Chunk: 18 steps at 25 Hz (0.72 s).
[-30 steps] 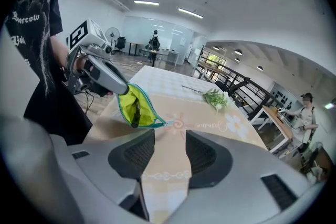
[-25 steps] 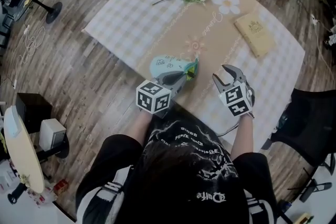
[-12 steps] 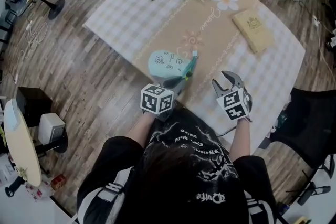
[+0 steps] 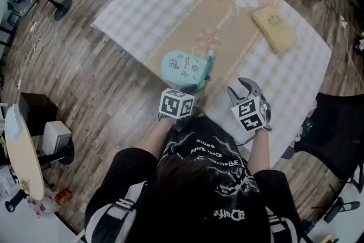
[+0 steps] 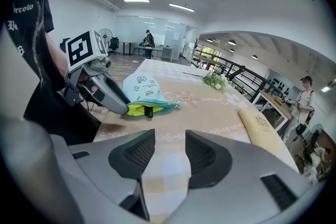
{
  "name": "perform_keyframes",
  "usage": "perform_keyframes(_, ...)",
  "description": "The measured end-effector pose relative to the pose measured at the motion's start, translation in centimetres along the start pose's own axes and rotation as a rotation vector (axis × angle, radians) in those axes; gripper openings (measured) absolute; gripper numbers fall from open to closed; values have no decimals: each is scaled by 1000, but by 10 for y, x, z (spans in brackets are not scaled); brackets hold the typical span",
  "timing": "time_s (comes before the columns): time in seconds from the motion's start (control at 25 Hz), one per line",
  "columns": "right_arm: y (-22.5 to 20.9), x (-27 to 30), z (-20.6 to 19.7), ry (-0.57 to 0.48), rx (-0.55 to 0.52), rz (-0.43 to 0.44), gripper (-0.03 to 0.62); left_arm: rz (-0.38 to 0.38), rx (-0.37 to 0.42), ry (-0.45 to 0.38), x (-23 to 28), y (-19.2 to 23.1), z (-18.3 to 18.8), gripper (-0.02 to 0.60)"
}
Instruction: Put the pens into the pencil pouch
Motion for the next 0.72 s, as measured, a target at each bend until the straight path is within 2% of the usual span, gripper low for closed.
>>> perform_keyframes(0.12, 4, -1, -3, -11, 13, -2, 190, -1, 15, 4, 0, -3, -1, 153)
perform_keyframes(0.2, 7, -2, -6, -20, 21, -8, 192, -5, 40, 17, 0, -8, -1, 201)
perform_keyframes(0.28, 8, -4, -9, -23, 34, -13, 196, 31, 87, 21, -3, -13, -1, 264)
perform_keyframes(0.32, 8, -5, -11, -22, 39, -18, 202, 66, 116, 11, -5, -15, 0, 274)
perform_keyframes(0.44, 10, -7, -16, -38, 65, -36, 206, 123, 178, -59, -14, -22, 6, 282)
perform_keyframes(0.6, 13, -15, -21, -123, 132, -69, 213, 116, 226, -143, -28, -33, 12, 282)
perform_keyframes(0.72, 21, -22, -22, -156, 143, -91, 230, 131, 274, -208, -39, -38, 15, 282)
Point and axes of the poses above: the fingertips, and each gripper's own axes: x forward along the fingers, y to its left, z out of its top, the point moved 8 cm from there along -x, backward along the fingers, and after that the axes turned 15 degrees about z, right-handed, at the moved point
